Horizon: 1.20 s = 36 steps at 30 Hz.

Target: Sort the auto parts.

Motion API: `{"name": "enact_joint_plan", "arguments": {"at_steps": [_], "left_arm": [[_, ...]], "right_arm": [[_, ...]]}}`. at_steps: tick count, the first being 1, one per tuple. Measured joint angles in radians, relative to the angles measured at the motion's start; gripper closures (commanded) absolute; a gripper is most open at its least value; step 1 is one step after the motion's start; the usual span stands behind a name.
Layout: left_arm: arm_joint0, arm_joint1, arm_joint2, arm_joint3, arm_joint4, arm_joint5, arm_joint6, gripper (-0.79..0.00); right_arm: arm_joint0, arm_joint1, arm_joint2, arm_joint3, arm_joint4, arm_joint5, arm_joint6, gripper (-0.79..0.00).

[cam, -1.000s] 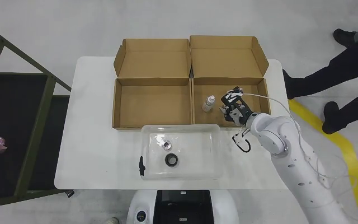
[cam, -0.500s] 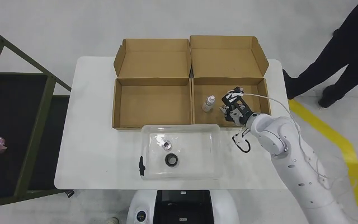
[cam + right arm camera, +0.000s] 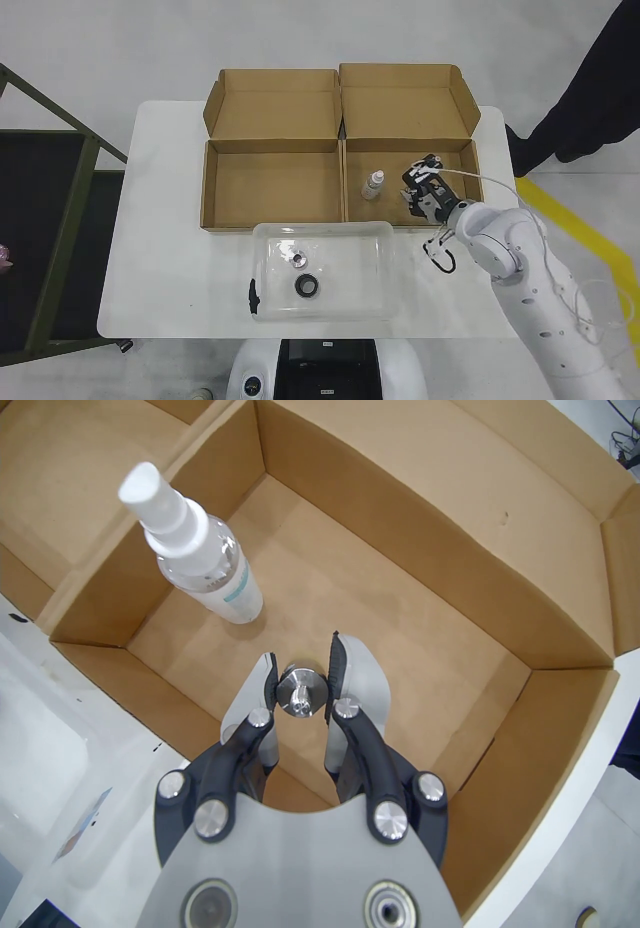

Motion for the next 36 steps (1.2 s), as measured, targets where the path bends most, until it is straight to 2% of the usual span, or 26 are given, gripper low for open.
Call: {"name": "enact_joint_plan", "arguments": {"at_steps": [3, 5, 8, 9, 11, 21, 36], "left_arm": [[0.000, 0.000, 0.000, 0.000, 0.000, 0.000, 0.000, -0.785], [0.000, 0.000, 0.000, 0.000, 0.000, 0.000, 0.000, -0.785], [0.000, 0.000, 0.000, 0.000, 0.000, 0.000, 0.000, -0.785], [0.000, 0.000, 0.000, 0.000, 0.000, 0.000, 0.000, -0.785], [0.000, 0.000, 0.000, 0.000, 0.000, 0.000, 0.000, -0.785], [0.000, 0.000, 0.000, 0.000, 0.000, 0.000, 0.000, -0.785], [0.000, 0.000, 0.000, 0.000, 0.000, 0.000, 0.000, -0.785]], "right_arm": [[0.025, -0.005, -0.026, 0.035, 0.000, 0.005, 0.021, 0.000], [0.040, -0.009, -0.041, 0.056, 0.002, 0.002, 0.027, -0.052], [0.053, -0.012, -0.054, 0.078, 0.007, -0.002, 0.028, -0.197], [0.055, -0.013, -0.057, 0.083, 0.009, -0.003, 0.028, -0.283], [0.061, -0.015, -0.062, 0.092, 0.011, -0.001, 0.030, -0.379], [0.087, -0.023, -0.089, 0.121, 0.020, 0.005, 0.042, -0.409], [-0.020, 0.003, 0.059, -0.092, 0.090, -0.048, 0.047, -0.520]]}}
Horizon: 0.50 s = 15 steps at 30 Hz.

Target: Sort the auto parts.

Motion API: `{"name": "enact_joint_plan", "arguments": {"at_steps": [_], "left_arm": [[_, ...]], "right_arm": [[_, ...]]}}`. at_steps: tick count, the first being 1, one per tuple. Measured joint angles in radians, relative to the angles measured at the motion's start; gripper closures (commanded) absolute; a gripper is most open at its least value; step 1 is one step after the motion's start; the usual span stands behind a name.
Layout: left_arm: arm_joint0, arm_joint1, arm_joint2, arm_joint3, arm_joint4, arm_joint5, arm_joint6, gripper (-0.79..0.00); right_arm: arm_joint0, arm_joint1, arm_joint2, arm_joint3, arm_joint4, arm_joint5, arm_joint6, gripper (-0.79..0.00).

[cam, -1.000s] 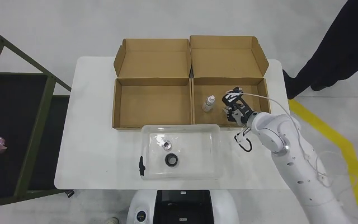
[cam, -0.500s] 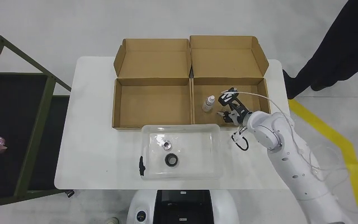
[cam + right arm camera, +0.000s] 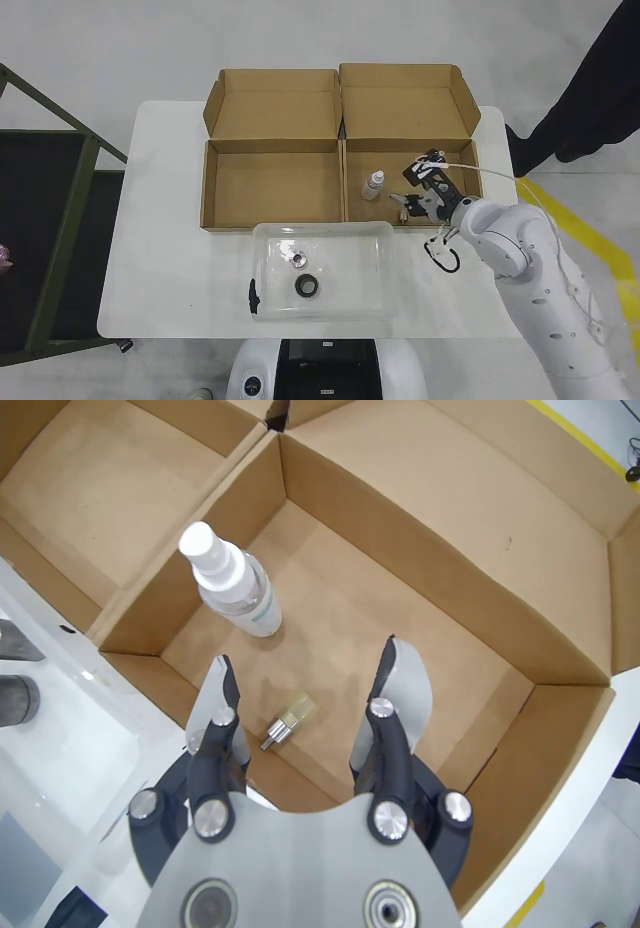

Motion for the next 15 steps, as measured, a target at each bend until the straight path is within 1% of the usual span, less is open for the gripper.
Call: {"name": "enact_joint_plan", "arguments": {"at_steps": [5, 7, 9, 10, 15], "left_arm": [[0.000, 0.000, 0.000, 0.000, 0.000, 0.000, 0.000, -0.785], [0.000, 0.000, 0.000, 0.000, 0.000, 0.000, 0.000, -0.785], [0.000, 0.000, 0.000, 0.000, 0.000, 0.000, 0.000, -0.785], [0.000, 0.000, 0.000, 0.000, 0.000, 0.000, 0.000, -0.785], [0.000, 0.000, 0.000, 0.000, 0.000, 0.000, 0.000, -0.785]], "right_arm": [[-0.052, 0.012, 0.061, -0.094, 0.042, -0.066, -0.011, -0.526], [-0.074, 0.017, 0.085, -0.131, 0.069, -0.101, -0.015, -0.554], [-0.089, 0.020, 0.101, -0.163, 0.088, -0.129, -0.014, -0.557], [-0.099, 0.022, 0.107, -0.185, 0.097, -0.146, -0.013, -0.579], [-0.126, 0.028, 0.098, -0.257, 0.099, -0.211, -0.024, -0.631]]}}
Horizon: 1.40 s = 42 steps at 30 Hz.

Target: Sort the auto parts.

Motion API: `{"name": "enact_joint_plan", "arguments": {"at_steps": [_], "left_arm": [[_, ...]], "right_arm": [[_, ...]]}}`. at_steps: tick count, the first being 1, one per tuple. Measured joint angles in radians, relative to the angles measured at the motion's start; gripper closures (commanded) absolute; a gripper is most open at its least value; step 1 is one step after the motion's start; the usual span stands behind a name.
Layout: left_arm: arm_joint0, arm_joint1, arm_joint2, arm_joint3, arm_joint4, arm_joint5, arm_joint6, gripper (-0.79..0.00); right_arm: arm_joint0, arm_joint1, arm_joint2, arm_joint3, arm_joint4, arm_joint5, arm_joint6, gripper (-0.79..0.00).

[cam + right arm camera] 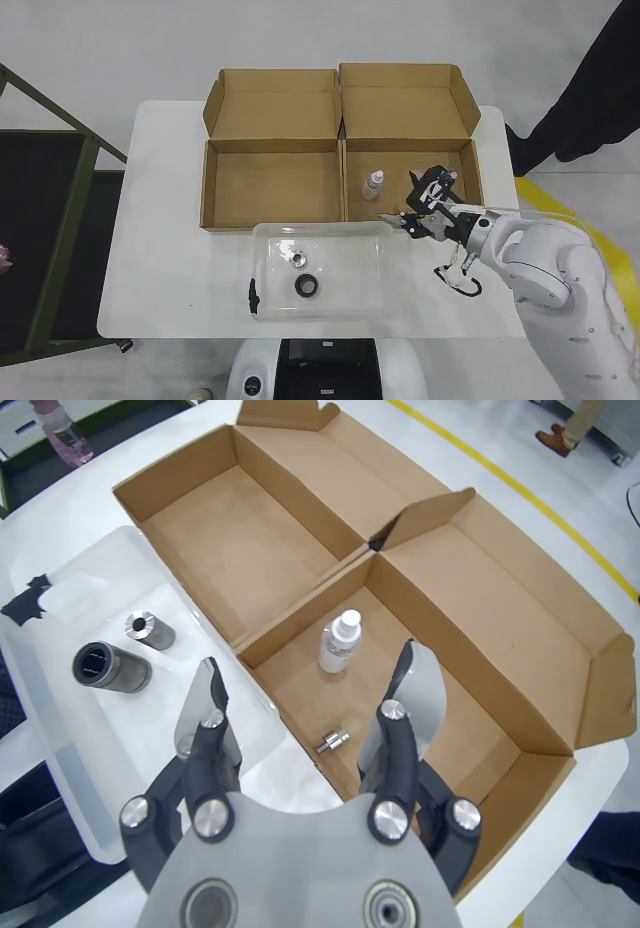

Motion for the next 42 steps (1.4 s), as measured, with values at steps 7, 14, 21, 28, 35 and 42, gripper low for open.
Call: {"name": "enact_joint_plan", "arguments": {"at_steps": [7, 14, 21, 28, 35, 42], "left_arm": [[0.000, 0.000, 0.000, 0.000, 0.000, 0.000, 0.000, -0.785], [0.000, 0.000, 0.000, 0.000, 0.000, 0.000, 0.000, -0.785], [0.000, 0.000, 0.000, 0.000, 0.000, 0.000, 0.000, -0.785], [0.000, 0.000, 0.000, 0.000, 0.000, 0.000, 0.000, -0.785], [0.000, 0.000, 0.000, 0.000, 0.000, 0.000, 0.000, -0.785], [0.000, 0.000, 0.000, 0.000, 0.000, 0.000, 0.000, -0.785]], "right_arm": [[0.010, -0.002, -0.100, -0.021, -0.074, -0.055, -0.032, -0.708], [0.071, -0.013, -0.230, 0.003, -0.123, -0.092, -0.027, -0.754], [0.143, -0.029, -0.359, 0.032, -0.182, -0.111, -0.017, -0.785], [0.208, -0.047, -0.460, 0.071, -0.202, -0.115, 0.008, -0.785], [0.266, -0.066, -0.538, 0.107, -0.198, -0.095, 0.025, -0.785], [0.326, -0.091, -0.617, 0.170, -0.183, -0.087, 0.035, -0.785]]}}
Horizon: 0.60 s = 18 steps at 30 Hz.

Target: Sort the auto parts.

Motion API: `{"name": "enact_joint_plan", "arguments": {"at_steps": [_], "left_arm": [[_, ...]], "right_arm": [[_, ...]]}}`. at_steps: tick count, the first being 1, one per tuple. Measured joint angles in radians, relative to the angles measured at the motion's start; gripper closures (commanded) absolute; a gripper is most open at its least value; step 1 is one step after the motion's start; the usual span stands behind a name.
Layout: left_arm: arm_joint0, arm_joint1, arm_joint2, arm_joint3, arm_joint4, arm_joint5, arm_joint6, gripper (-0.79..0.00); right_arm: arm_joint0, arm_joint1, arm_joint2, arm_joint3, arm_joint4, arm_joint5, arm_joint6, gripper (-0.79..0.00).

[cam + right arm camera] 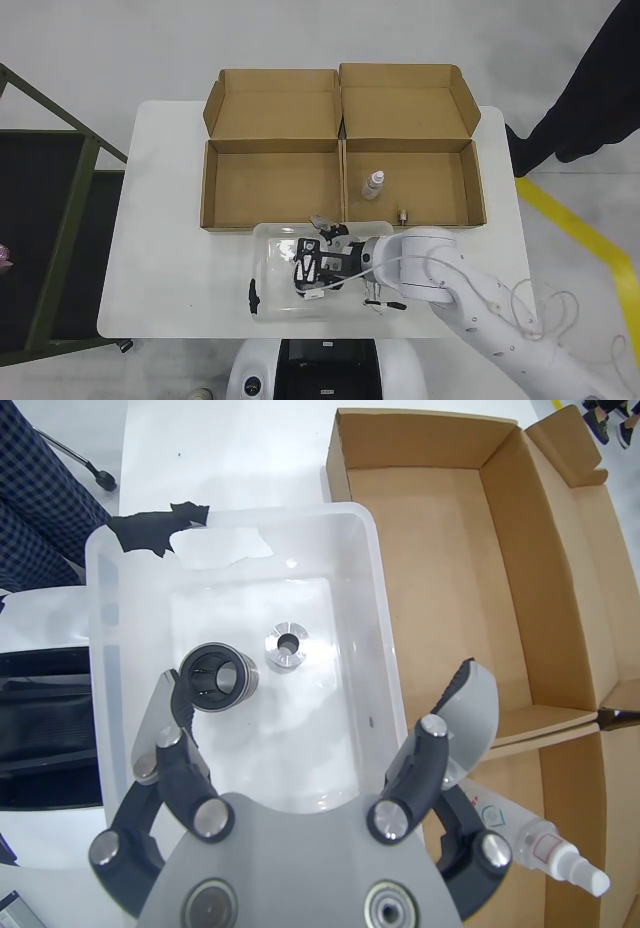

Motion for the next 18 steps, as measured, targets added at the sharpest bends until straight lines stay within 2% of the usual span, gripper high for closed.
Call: {"name": "enact_joint_plan", "arguments": {"at_steps": [6, 18], "left_arm": [[0.000, 0.000, 0.000, 0.000, 0.000, 0.000, 0.000, -0.785], [0.000, 0.000, 0.000, 0.000, 0.000, 0.000, 0.000, -0.785]], "right_arm": [[0.040, -0.019, -0.043, 0.043, 0.005, 0.019, -0.008, -0.785], [0.040, -0.019, -0.044, 0.044, 0.005, 0.020, -0.009, -0.785]]}}
